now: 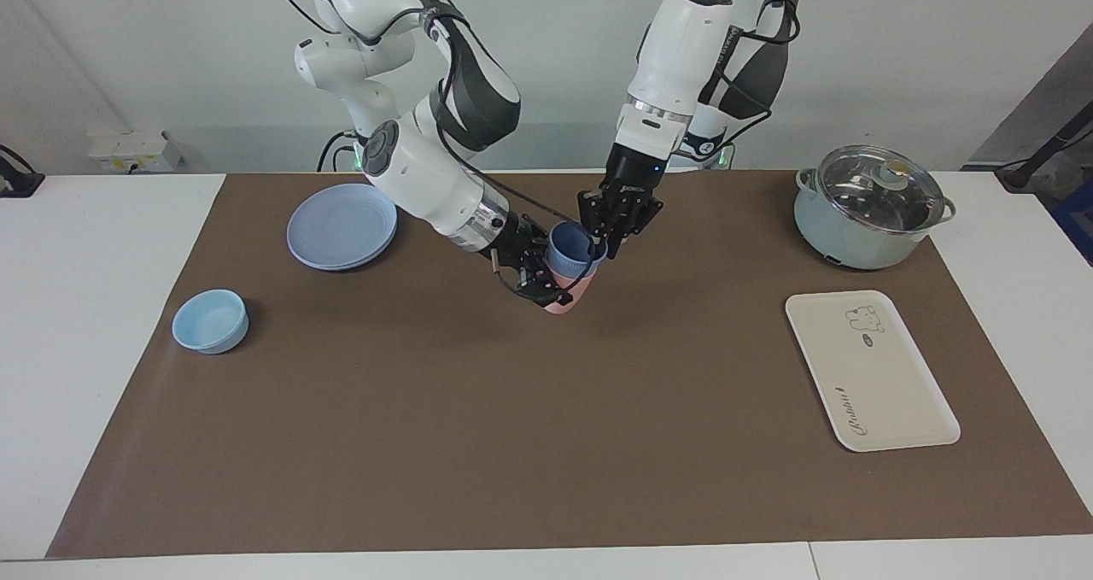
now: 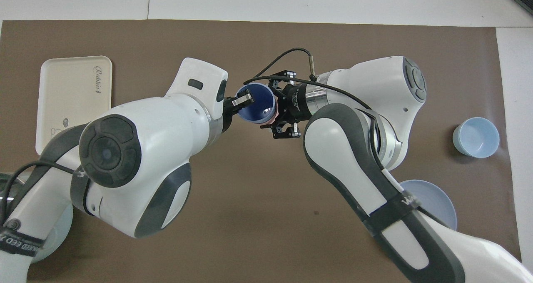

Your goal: Place cup on tray

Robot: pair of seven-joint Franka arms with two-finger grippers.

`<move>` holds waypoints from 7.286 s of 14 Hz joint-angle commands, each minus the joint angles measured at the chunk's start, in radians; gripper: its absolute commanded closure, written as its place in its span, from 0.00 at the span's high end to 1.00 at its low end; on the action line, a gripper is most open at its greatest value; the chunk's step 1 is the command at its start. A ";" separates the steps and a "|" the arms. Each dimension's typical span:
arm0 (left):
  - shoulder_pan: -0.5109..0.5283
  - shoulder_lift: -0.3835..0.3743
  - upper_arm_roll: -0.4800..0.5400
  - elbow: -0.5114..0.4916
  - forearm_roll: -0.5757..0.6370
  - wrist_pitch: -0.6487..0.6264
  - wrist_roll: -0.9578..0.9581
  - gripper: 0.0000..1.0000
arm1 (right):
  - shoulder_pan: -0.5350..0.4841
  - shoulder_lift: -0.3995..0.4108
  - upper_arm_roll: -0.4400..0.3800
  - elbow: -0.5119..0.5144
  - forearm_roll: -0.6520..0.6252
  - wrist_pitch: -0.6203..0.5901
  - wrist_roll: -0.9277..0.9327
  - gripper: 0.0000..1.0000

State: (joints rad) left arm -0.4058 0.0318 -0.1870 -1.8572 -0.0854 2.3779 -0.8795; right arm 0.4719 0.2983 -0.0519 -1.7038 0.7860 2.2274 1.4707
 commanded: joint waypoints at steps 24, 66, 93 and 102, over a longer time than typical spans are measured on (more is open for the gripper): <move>0.795 0.107 0.058 0.029 -0.276 -0.191 1.179 0.00 | -0.616 0.030 0.007 -0.203 0.120 -0.044 -0.386 0.00; 0.466 -0.093 0.057 0.288 0.078 -0.821 0.993 1.00 | -0.417 -0.264 0.015 -0.295 -0.548 -0.175 -0.777 1.00; 0.466 -0.133 0.057 0.187 0.110 -0.767 1.025 1.00 | -0.407 -0.357 0.014 0.044 -0.780 -0.629 -1.330 1.00; 0.464 -0.133 0.057 0.187 0.111 -0.775 1.018 1.00 | -0.404 -0.358 0.014 0.046 -0.775 -0.634 -1.339 1.00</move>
State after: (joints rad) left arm 0.0569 -0.0754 -0.1298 -1.6352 0.0021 1.5792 0.1325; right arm 0.0721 -0.0323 -0.0436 -1.6283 0.0157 1.5880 0.1619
